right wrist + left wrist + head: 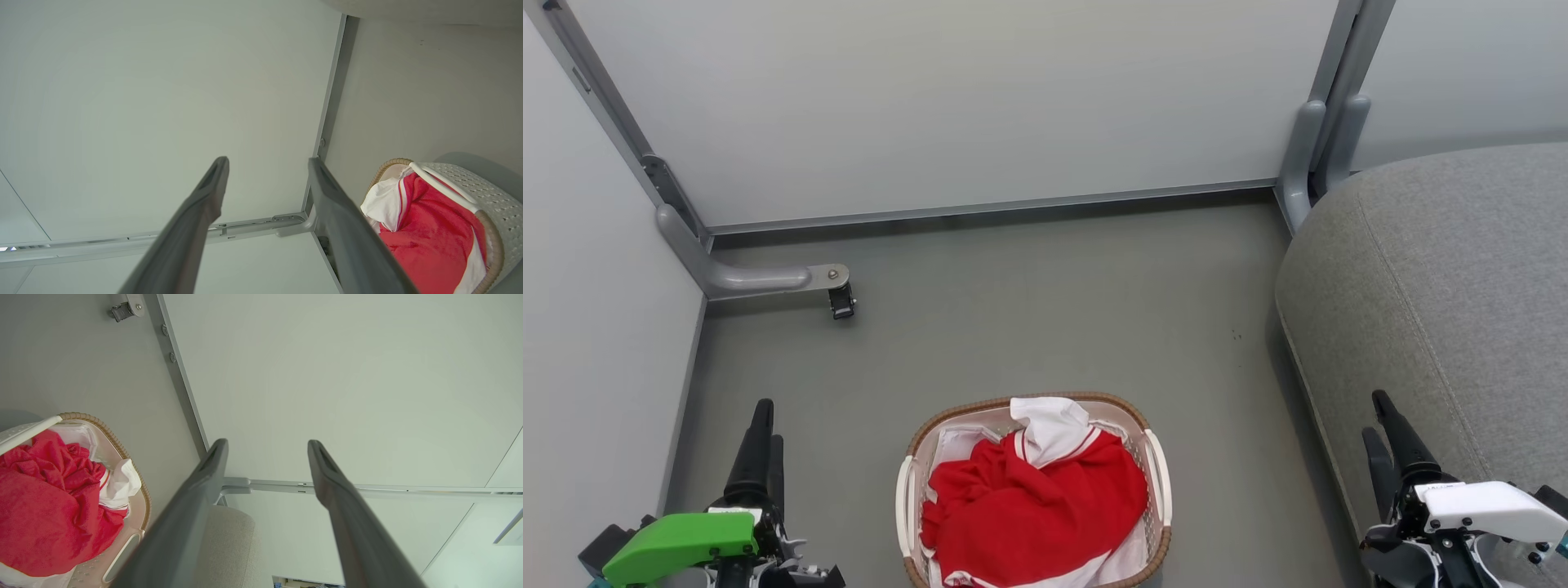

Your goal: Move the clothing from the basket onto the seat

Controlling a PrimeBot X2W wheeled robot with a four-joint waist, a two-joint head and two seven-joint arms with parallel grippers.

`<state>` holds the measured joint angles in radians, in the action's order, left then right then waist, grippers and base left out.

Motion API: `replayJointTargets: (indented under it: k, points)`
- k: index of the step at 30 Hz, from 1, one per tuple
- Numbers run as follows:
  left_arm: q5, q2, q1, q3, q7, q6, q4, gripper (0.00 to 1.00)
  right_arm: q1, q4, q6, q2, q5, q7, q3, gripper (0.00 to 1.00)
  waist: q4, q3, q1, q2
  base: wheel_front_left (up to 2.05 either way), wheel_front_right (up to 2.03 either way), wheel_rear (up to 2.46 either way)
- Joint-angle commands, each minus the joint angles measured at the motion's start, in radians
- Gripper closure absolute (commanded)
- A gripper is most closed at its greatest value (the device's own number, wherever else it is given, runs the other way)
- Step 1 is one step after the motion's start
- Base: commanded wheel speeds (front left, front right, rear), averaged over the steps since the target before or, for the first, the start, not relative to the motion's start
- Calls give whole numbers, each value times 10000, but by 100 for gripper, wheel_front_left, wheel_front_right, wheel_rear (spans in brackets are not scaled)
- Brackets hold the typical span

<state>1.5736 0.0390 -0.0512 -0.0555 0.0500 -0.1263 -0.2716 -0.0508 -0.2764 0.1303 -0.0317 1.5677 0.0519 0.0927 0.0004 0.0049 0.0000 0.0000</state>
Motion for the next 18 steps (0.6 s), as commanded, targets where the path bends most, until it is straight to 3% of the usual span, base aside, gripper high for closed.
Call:
replayJointTargets:
  k: [1, 18]
  points:
    - [-240, 43, -67, 50, -113, -10, 203, 0, -40, 243, 1, -85, -243, -117, 36, 0, 1, 3, 0, 0, 0, 0, 0]
    - [-3562, 66, -22, 357, -819, 223, 1077, 0, 111, 1211, 2, -115, -4245, -831, -68, 0, 8, 48, 0, 0, 0, 0, 0]
